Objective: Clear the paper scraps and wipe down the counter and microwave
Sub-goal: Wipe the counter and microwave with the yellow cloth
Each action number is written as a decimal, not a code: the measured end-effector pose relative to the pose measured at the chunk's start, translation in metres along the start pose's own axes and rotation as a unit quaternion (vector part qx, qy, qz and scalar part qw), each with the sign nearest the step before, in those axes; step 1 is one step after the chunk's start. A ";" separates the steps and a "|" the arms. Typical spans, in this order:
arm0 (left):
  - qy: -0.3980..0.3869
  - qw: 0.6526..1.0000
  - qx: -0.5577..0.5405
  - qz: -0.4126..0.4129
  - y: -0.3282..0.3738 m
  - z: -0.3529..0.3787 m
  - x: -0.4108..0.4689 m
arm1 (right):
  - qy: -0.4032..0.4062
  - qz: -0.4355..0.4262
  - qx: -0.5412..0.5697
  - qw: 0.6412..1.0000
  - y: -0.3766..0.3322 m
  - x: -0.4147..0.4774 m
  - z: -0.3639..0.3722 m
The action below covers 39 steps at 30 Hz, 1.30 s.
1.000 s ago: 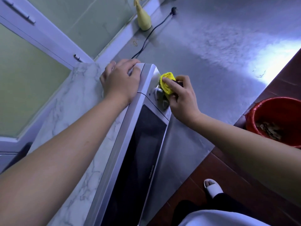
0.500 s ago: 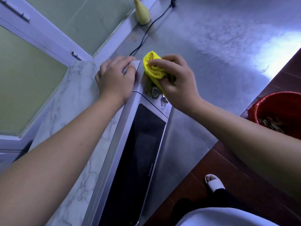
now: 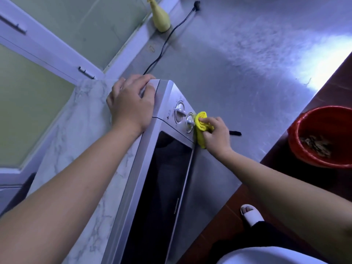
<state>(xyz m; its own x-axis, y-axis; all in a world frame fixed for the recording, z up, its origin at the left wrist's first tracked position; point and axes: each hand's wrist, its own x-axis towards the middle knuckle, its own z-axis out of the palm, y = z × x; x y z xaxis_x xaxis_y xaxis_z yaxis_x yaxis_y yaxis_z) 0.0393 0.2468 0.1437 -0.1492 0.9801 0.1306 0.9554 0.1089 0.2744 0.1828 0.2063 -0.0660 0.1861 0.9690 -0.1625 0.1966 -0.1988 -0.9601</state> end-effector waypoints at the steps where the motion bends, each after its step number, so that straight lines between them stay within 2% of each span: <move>1: 0.001 1.000 0.000 0.001 0.001 0.000 0.000 | -0.002 0.036 0.035 0.999 -0.007 0.004 -0.006; 3: 0.001 1.000 0.000 0.002 0.001 -0.001 -0.001 | 0.020 0.075 0.113 0.991 -0.029 0.005 -0.024; 4: 0.000 1.000 0.001 0.002 0.001 -0.001 -0.001 | 0.034 0.054 0.135 0.989 -0.045 -0.002 -0.033; 8: 0.003 1.000 0.001 -0.001 -0.002 0.001 0.000 | -0.019 -0.194 0.144 0.970 -0.113 -0.051 -0.040; 10: 0.003 1.000 -0.002 -0.006 -0.002 0.002 0.001 | -0.009 -0.269 0.117 0.956 -0.130 -0.067 -0.024; 15: 0.006 1.000 -0.008 -0.003 -0.003 0.003 0.002 | 0.093 -0.284 0.134 0.945 -0.116 -0.073 0.007; 21: 0.003 1.000 -0.001 0.006 -0.003 0.003 0.001 | 0.103 -0.150 0.144 0.973 -0.058 -0.061 0.018; 23: 0.001 1.000 0.000 0.006 -0.003 0.002 0.001 | 0.101 -0.150 0.112 0.977 -0.043 -0.057 0.020; 27: 0.004 1.000 -0.004 0.006 0.000 0.001 -0.001 | 0.084 -0.202 0.020 0.975 -0.025 -0.054 0.021; 29: 0.007 1.000 -0.004 0.009 0.001 0.001 -0.001 | 0.050 -0.185 -0.025 0.981 -0.007 -0.052 0.017; 33: 0.013 1.000 -0.005 0.017 0.001 0.001 -0.002 | -0.017 -0.081 -0.077 0.994 0.017 -0.036 0.009; 39: 0.014 1.000 -0.009 0.015 0.001 0.001 -0.001 | -0.041 0.116 -0.035 0.992 0.007 0.011 0.008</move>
<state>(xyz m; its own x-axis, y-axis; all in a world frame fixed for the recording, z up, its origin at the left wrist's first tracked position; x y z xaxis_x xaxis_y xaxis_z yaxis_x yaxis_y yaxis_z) 0.0406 0.2460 0.1425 -0.1284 0.9777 0.1664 0.9549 0.0766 0.2869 0.1782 0.2166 -0.0762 0.1565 0.9037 -0.3984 0.2246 -0.4254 -0.8767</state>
